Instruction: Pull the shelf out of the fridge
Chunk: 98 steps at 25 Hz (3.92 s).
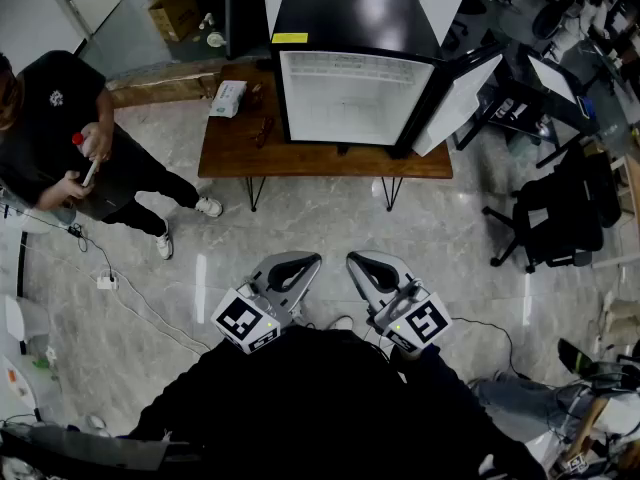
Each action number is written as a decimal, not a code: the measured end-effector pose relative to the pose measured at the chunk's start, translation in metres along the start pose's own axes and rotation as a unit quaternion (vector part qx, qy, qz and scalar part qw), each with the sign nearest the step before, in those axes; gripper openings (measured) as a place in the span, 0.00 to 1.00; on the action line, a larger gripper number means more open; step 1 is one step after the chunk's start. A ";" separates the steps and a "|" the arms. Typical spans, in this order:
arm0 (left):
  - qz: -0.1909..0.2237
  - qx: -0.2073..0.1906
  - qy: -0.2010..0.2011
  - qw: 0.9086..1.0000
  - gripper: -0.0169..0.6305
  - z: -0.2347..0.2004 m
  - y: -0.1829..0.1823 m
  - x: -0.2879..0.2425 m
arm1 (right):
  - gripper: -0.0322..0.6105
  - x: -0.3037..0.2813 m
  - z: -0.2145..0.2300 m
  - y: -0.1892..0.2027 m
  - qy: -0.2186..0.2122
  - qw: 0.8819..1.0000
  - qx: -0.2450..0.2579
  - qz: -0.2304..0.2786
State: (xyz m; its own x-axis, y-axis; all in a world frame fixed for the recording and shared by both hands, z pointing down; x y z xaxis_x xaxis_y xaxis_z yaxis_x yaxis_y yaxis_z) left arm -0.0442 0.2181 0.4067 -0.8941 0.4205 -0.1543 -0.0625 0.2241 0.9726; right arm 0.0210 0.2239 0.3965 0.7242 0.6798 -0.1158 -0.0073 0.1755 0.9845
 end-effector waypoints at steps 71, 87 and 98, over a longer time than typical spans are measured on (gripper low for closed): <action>0.017 -0.028 0.004 0.999 0.04 -0.263 -0.046 -0.131 | 0.06 -0.204 0.237 -0.012 0.126 0.984 -0.125 0.005; 0.010 -0.016 -0.048 0.999 0.04 -0.342 -0.059 -0.212 | 0.37 -0.262 0.429 0.046 0.209 0.808 -0.527 0.158; -0.001 0.005 -0.078 0.997 0.04 -0.380 -0.059 -0.256 | 0.46 -0.322 0.507 0.046 0.180 0.734 -0.607 0.246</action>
State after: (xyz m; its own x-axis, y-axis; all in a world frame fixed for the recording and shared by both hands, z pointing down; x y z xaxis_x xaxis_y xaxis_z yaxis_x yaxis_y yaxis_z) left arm 0.0199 -0.2367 0.4547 -0.8144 0.5511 -0.1820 -0.0588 0.2337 0.9705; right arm 0.1373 -0.3476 0.5457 0.2014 0.9791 -0.0283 -0.9739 0.2033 0.1007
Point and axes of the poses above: the fingertips, and each gripper's own axes: x backward along the fingers, z to its right, y out of its underside, the point moved 1 cm from there along x, backward along the fingers, and after that the axes turned 7 degrees about -z, right-handed, at the moved point
